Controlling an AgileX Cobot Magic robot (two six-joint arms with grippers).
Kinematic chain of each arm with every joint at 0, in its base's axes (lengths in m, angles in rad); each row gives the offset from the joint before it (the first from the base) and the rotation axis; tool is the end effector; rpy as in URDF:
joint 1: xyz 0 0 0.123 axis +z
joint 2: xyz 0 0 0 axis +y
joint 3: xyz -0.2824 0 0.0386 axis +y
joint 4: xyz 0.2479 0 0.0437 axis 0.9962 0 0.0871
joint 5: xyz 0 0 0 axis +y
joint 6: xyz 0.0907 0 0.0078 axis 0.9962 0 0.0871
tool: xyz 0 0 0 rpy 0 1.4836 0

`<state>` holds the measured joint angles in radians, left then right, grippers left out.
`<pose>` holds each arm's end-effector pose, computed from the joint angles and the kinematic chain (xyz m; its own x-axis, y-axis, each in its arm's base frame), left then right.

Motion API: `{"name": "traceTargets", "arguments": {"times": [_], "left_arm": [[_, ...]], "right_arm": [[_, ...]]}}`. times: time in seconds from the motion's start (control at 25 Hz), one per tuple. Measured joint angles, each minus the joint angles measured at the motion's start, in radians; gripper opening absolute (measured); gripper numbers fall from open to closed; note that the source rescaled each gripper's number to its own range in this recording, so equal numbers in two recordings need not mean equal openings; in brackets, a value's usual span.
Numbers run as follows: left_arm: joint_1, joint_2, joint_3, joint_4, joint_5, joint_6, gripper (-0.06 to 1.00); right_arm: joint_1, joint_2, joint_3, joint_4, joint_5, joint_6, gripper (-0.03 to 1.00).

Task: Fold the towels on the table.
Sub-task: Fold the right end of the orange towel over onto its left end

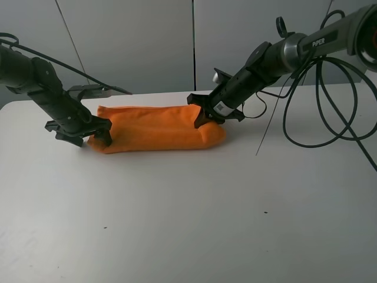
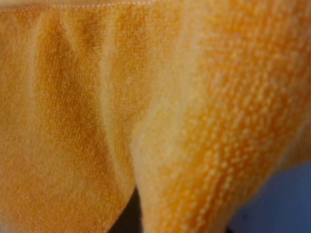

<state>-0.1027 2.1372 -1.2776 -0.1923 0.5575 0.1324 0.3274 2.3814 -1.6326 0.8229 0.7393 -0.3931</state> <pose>0.3982 -0.0503 0.0935 -0.9675 0.0684 -0.2434 0.0965 0.9897 -0.1057 0.4305 0.1938 0.0786 -0.9756 -0.0780 -0.2055 -0.1796 0.8216 0.5410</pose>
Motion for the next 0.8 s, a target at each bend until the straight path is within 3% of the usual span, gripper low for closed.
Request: {"name": "traceTargets", "arguments": {"times": [0.2, 0.48, 0.8], "left_arm": [[0.000, 0.000, -0.004, 0.005, 0.010, 0.000, 1.00], [0.000, 0.011, -0.071, 0.019, 0.107, 0.000, 1.00], [0.000, 0.011, -0.083, 0.025, 0.116, 0.000, 1.00]], "right_arm": [[-0.024, -0.004, 0.000, -0.003, 0.037, 0.008, 0.08], [-0.034, -0.008, 0.000, -0.018, 0.062, 0.010, 0.08], [-0.039, -0.020, 0.000, -0.028, 0.102, 0.025, 0.08]]}}
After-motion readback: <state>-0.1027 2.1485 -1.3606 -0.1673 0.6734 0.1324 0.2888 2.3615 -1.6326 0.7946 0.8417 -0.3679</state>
